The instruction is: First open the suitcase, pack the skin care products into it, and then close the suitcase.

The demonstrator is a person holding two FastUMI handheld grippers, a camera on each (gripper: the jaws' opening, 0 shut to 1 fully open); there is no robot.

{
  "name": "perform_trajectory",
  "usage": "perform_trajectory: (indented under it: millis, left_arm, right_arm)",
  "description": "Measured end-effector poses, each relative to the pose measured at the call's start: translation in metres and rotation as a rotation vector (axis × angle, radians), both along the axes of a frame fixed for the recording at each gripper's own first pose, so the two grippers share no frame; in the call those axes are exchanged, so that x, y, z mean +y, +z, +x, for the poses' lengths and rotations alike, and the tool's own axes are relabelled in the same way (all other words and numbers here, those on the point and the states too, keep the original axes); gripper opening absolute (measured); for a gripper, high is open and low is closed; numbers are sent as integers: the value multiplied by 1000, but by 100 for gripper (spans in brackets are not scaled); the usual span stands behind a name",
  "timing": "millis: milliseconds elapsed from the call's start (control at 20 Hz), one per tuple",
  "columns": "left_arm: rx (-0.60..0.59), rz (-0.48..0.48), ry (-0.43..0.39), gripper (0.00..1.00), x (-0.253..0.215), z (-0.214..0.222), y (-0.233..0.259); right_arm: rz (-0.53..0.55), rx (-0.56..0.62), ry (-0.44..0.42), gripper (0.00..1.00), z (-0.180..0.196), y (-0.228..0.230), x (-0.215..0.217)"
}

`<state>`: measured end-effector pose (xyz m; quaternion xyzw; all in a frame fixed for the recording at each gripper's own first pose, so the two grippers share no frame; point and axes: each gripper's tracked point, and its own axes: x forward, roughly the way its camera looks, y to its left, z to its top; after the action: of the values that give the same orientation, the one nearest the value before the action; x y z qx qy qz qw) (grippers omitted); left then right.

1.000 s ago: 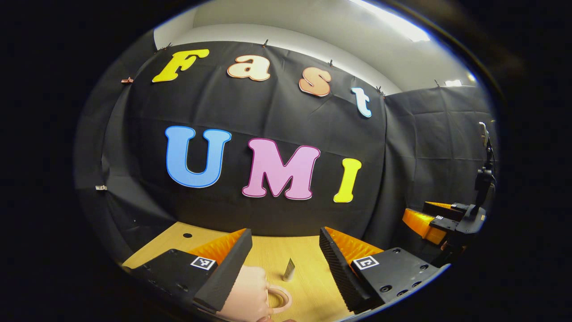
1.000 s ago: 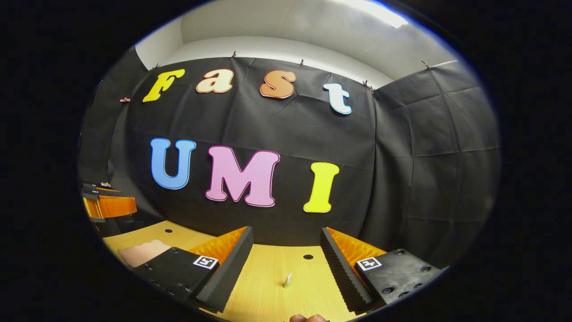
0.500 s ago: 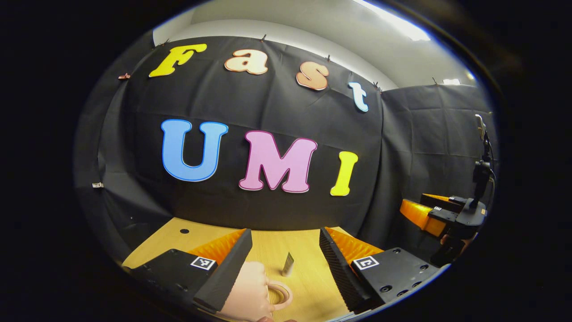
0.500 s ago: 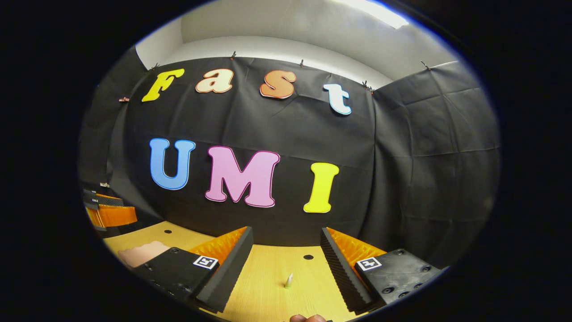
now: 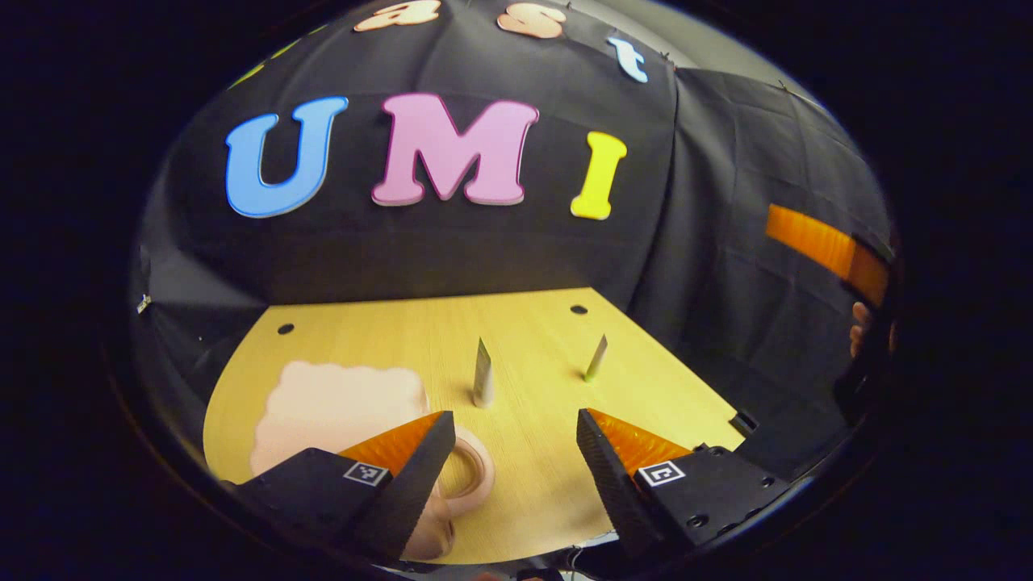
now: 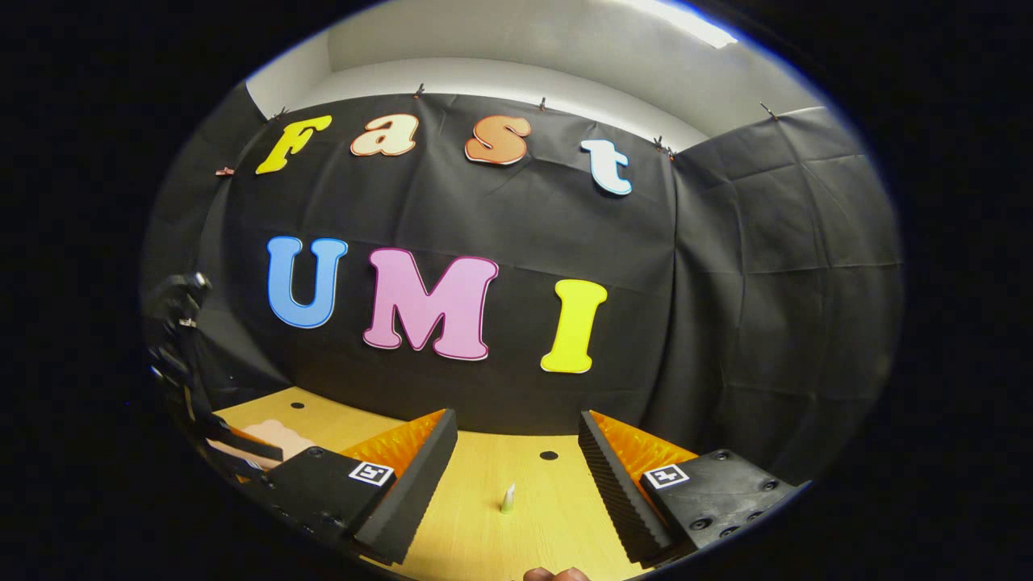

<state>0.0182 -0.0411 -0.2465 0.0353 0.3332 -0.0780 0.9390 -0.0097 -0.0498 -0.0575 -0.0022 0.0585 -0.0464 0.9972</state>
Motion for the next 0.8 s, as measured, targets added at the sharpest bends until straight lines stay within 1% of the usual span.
perform_trajectory:
  millis: [100,250,350,400,450,500,550,650,750,800]
  left_arm:
    - [124,22,27,97,-3,6,-44]
    - [304,41,140,97,7,13,-99]
    - [369,55,219,97,19,22,-127]
    - [390,70,248,97,27,26,-136]
    - [408,66,258,97,28,29,-146]
    - [436,53,268,92,28,32,-152]
    - [467,114,327,88,46,28,-158]
    - [533,103,340,16,46,26,-163]
    - [542,104,311,14,39,30,-145]
    - [530,121,299,14,37,35,-130]
  right_arm:
    - [30,25,-7,96,5,-16,-17]
    - [77,88,-23,96,13,-46,-47]
    - [98,117,-30,96,19,-64,-68]
    - [99,134,-35,94,22,-75,-78]
    - [99,159,-35,96,24,-88,-87]
    - [103,185,-30,96,27,-99,-94]
    - [111,207,-28,96,29,-107,-100]
    - [144,237,-17,96,33,-118,-108]
    - [173,234,-14,96,40,-121,-112]
    - [179,230,-10,96,44,-122,-113]
